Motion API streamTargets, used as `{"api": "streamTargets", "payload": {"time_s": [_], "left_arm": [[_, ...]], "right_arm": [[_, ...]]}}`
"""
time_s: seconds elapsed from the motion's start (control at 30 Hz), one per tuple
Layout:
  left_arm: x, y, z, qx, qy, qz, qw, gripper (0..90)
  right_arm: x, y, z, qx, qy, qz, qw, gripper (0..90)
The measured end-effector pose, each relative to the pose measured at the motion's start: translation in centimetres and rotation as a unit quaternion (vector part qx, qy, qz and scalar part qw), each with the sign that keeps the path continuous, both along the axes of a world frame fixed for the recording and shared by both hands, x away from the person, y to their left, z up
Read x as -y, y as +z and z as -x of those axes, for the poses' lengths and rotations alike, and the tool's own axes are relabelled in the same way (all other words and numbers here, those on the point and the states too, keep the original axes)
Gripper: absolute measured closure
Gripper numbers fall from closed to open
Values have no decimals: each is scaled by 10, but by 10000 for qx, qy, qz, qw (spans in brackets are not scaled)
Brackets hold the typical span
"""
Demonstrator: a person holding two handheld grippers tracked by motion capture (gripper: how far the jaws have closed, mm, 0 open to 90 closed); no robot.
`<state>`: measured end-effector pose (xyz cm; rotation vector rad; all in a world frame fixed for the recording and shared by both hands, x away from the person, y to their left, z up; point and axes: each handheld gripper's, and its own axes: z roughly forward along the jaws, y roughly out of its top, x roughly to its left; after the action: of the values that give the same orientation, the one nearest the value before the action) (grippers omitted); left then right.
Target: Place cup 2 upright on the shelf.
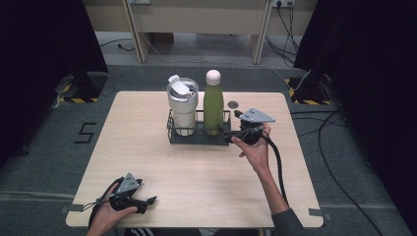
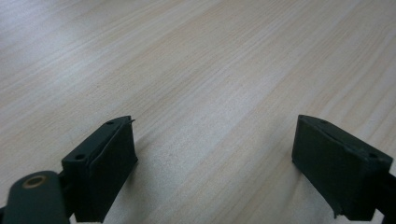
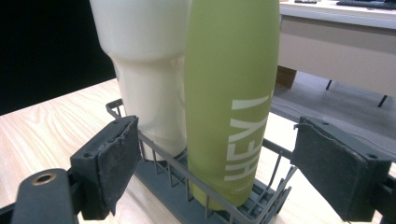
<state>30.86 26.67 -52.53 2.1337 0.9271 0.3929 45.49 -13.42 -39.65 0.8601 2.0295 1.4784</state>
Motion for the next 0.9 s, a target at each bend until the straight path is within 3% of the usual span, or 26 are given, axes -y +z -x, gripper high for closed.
{"api": "streamTargets", "payload": {"time_s": [0.4, 0.9], "left_arm": [[0, 0, 0, 1, -1, -2, 10000, 126], [0, 0, 0, 3, -2, -2, 10000, 126]], "right_arm": [[11, -3, 13, 53, 17, 45, 10000, 152], [25, -8, 30, 29, -22, -129, 9999, 153]]}}
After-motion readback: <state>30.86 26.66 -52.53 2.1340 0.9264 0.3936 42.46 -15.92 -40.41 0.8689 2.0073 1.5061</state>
